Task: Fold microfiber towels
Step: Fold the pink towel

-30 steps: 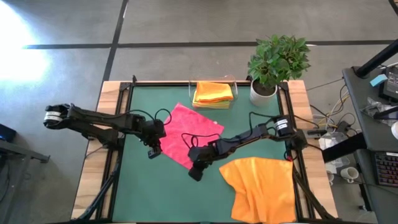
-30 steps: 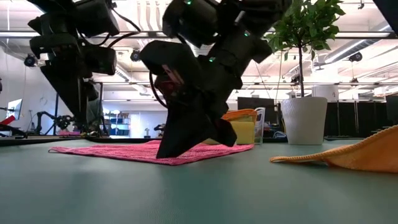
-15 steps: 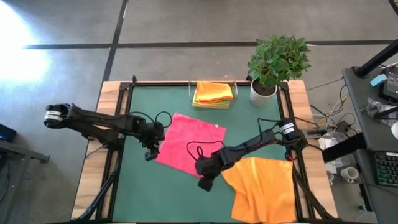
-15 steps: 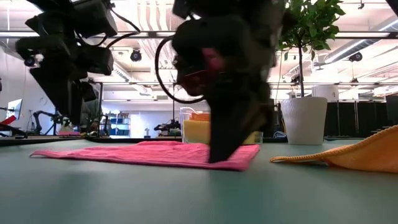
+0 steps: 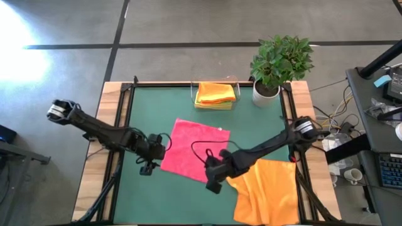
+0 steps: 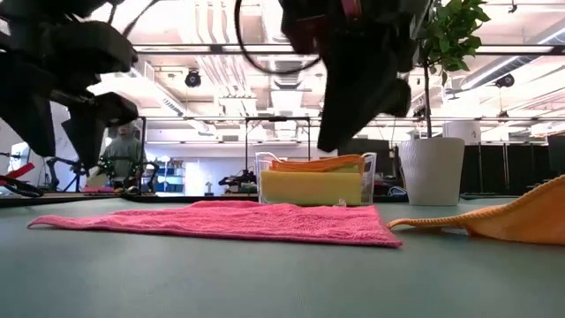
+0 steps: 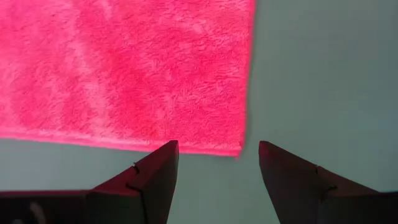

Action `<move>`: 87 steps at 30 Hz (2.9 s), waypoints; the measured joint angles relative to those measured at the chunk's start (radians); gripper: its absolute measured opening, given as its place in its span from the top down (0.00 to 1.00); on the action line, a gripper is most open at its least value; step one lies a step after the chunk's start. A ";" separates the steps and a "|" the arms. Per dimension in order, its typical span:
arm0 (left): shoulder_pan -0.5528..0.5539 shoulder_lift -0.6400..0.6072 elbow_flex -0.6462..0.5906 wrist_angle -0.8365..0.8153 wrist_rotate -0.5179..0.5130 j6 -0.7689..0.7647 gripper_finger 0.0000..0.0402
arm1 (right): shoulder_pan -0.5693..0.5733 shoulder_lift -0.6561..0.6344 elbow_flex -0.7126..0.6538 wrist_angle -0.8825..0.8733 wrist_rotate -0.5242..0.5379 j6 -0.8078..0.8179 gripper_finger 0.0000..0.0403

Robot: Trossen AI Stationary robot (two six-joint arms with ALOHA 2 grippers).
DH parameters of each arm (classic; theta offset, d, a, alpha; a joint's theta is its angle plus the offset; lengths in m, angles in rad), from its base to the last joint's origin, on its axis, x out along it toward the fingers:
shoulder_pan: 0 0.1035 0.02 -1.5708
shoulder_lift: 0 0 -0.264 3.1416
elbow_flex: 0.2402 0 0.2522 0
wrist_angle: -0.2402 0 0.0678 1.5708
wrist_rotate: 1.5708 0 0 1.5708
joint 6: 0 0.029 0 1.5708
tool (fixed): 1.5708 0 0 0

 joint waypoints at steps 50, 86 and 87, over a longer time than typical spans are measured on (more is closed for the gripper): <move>-0.090 0.296 0.006 0.161 -0.083 -0.011 0.97 | 0.082 0.162 -0.003 0.038 -0.028 -0.213 0.69; -0.091 0.221 0.419 -0.349 0.207 0.068 0.97 | 0.126 0.090 0.344 -0.327 -0.054 0.241 0.98; -0.091 0.219 0.431 -0.352 0.219 0.059 0.97 | 0.131 0.090 0.361 -0.340 -0.040 0.261 0.98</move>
